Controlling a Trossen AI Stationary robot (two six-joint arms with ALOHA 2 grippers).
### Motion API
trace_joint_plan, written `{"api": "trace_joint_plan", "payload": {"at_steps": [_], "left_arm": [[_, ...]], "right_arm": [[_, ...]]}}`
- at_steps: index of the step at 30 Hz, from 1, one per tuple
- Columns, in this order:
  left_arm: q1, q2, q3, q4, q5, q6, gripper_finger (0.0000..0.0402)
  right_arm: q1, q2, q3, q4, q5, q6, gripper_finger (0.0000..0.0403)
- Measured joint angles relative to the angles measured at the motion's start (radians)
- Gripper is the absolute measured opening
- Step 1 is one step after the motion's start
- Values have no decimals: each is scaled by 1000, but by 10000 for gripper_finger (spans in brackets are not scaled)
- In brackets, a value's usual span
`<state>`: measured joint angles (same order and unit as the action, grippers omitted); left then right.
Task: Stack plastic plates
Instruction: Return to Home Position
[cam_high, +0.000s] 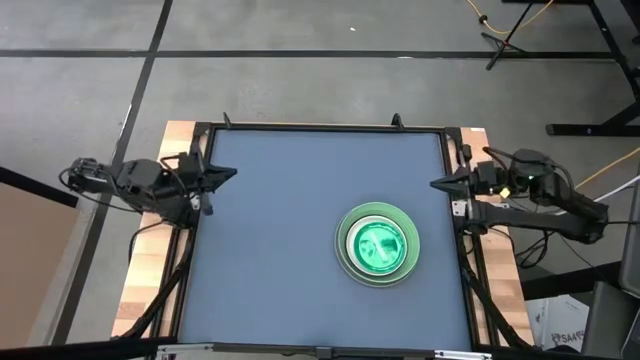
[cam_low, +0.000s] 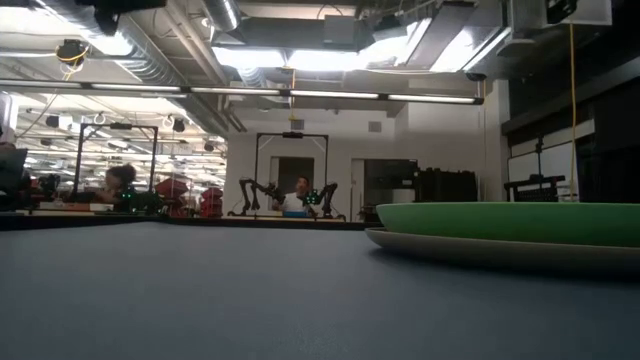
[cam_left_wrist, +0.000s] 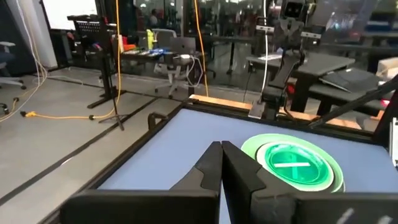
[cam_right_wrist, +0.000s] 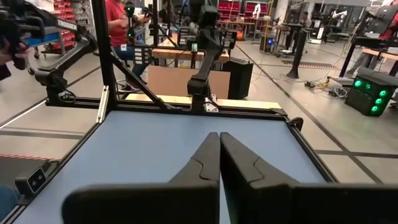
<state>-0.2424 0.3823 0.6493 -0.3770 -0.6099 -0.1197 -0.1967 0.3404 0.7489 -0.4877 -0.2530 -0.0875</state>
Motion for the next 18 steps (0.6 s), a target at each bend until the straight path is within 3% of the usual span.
{"api": "trace_joint_plan", "payload": {"at_steps": [18], "left_arm": [[0, -338, -308, 102, 2, 1, 0]], "right_arm": [[0, -155, -291, 153, -3, 11, 1]]}}
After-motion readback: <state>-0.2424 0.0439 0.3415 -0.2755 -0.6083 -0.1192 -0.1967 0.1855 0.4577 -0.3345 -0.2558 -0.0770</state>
